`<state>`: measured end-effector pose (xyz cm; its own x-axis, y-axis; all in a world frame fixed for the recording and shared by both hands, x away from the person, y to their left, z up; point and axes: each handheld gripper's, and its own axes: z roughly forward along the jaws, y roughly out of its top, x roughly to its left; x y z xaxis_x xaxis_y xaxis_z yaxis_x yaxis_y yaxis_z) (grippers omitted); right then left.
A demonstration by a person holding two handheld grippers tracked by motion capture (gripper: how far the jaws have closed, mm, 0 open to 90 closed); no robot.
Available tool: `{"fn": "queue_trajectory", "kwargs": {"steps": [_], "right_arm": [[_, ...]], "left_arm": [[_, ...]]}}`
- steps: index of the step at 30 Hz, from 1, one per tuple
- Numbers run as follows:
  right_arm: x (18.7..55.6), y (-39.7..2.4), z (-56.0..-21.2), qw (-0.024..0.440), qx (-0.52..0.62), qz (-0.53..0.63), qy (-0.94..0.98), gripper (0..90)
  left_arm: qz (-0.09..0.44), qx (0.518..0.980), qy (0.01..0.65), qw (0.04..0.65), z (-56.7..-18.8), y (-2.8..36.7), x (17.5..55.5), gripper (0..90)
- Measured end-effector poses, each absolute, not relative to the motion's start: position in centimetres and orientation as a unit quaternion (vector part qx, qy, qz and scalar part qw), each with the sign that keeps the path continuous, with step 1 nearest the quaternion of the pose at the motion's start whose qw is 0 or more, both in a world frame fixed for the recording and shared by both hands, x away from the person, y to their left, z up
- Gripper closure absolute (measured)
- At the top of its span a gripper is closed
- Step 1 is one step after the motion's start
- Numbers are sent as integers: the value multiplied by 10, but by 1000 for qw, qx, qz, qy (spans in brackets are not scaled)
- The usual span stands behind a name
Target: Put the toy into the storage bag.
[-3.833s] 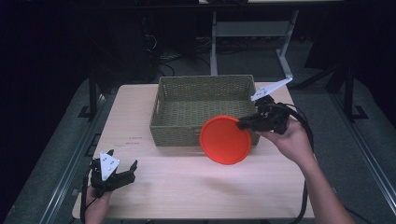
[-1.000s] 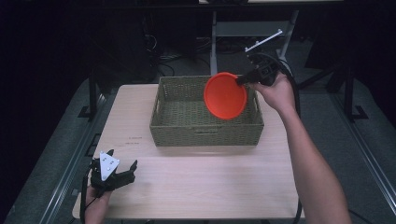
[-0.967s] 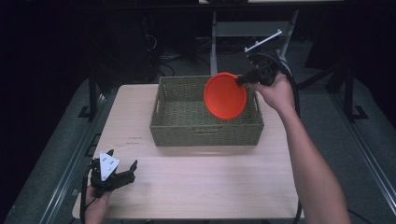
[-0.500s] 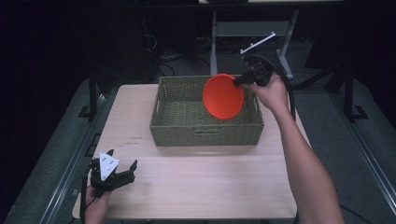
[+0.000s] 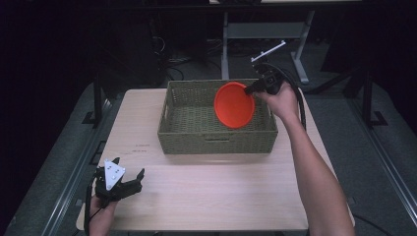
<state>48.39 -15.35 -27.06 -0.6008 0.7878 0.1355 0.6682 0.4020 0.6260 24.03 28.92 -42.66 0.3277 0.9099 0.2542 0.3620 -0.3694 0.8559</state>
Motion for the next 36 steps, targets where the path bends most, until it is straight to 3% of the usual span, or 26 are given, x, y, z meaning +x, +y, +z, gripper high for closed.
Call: {"fn": "queue_trajectory", "kwargs": {"steps": [36], "right_arm": [[496,-147,-314,72,464,310,827,822]], "left_arm": [[383,733,434,356,-426,289,240,128]]}}
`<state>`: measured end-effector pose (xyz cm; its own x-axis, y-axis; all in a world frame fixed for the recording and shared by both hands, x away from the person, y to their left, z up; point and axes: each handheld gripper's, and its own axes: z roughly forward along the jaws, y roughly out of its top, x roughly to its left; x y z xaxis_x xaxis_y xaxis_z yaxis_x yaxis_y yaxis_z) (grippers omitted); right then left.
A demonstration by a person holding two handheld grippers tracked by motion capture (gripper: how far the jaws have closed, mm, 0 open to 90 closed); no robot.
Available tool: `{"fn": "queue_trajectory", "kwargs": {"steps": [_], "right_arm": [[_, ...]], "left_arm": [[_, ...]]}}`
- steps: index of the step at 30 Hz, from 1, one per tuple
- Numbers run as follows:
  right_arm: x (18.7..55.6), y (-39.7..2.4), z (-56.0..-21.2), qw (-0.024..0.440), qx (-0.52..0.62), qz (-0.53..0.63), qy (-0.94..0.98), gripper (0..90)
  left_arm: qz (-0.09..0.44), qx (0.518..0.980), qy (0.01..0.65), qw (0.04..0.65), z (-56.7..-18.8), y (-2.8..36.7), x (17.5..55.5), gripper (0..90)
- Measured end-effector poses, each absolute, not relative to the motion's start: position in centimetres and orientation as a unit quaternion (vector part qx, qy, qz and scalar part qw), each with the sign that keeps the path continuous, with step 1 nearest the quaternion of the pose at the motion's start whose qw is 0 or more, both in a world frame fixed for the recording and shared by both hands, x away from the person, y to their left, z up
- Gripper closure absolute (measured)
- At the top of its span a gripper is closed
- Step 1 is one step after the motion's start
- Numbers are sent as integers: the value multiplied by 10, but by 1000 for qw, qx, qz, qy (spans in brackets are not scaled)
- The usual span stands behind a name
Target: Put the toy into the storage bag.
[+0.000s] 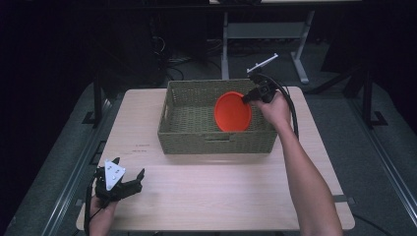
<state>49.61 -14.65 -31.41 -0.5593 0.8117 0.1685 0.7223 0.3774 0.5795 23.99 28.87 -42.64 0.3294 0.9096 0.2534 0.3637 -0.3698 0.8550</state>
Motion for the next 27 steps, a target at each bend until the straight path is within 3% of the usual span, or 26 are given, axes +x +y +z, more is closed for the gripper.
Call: {"fn": "queue_trajectory", "kwargs": {"steps": [27], "right_arm": [[499,-141,-345,43,470,286,834,788]], "left_arm": [[383,736,432,353,-426,288,240,128]]}}
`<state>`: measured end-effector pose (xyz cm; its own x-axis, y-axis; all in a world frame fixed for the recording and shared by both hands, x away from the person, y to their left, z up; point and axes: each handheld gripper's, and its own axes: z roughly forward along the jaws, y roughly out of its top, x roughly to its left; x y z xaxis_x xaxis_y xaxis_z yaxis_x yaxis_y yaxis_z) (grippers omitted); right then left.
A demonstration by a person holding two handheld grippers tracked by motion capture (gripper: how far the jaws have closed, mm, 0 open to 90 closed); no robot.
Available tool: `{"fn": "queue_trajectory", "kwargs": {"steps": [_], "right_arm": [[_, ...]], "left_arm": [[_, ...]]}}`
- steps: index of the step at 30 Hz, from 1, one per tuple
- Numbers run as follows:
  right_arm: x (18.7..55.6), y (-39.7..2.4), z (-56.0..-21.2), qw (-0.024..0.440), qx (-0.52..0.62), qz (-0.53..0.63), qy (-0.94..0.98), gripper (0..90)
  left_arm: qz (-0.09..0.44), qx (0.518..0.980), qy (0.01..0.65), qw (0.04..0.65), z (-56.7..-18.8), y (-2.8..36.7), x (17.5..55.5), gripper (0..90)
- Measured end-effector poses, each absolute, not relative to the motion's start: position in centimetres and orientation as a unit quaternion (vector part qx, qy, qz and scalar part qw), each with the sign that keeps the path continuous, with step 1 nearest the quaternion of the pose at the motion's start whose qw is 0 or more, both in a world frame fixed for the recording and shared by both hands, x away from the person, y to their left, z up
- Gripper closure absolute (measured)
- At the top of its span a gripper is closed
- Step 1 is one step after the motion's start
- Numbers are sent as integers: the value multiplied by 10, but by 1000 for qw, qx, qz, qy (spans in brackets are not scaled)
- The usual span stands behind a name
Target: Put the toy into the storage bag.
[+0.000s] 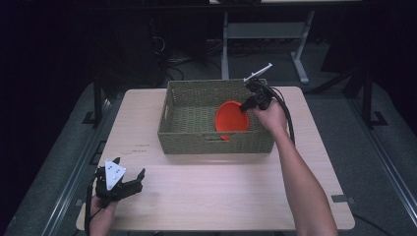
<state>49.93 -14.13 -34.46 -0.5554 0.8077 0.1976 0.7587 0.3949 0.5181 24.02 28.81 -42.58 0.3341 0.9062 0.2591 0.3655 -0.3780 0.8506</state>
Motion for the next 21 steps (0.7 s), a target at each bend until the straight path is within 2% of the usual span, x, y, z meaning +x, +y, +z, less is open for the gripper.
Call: {"fn": "queue_trajectory", "kwargs": {"steps": [11,21], "right_arm": [[498,-152,-341,47,479,289,828,728],[494,-154,-340,32,468,307,828,666]], "left_arm": [[382,735,433,356,-426,286,242,128],[383,735,432,355,-426,286,242,128]]}}
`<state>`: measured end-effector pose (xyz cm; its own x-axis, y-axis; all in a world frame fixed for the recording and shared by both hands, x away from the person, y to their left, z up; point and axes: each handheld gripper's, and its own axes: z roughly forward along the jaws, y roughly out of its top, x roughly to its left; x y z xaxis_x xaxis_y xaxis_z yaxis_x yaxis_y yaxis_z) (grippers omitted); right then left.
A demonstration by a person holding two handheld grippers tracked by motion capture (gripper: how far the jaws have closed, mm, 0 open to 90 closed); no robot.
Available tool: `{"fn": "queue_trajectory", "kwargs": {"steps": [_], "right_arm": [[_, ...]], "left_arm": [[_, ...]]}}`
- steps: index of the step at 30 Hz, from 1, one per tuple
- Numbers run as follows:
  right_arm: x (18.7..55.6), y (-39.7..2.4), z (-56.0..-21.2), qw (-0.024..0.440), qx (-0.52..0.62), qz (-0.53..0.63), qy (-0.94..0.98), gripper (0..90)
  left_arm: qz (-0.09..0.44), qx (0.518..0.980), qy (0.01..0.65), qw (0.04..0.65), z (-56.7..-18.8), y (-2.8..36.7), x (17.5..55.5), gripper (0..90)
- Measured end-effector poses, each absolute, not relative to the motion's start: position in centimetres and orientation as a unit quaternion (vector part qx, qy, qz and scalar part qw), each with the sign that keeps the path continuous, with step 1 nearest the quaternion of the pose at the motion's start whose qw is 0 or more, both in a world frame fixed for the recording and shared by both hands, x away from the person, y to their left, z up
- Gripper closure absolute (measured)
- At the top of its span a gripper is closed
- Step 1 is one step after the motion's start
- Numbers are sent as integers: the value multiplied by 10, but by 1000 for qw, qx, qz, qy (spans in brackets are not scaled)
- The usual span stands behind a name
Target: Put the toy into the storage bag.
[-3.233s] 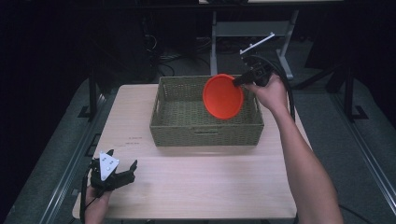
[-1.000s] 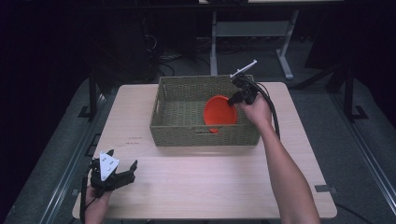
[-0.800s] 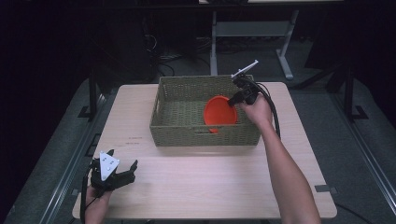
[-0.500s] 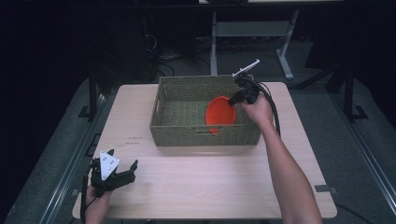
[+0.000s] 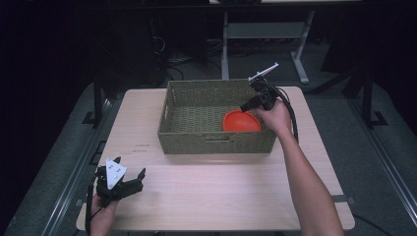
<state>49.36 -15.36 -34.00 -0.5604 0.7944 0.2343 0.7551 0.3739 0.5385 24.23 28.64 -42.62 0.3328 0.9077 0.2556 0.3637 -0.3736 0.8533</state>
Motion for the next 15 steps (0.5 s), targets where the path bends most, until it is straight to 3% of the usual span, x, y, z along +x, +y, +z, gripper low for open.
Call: {"fn": "queue_trajectory", "kwargs": {"steps": [15], "right_arm": [[484,-152,-339,6,455,320,831,488]], "left_arm": [[383,736,431,353,-426,287,241,128]]}}
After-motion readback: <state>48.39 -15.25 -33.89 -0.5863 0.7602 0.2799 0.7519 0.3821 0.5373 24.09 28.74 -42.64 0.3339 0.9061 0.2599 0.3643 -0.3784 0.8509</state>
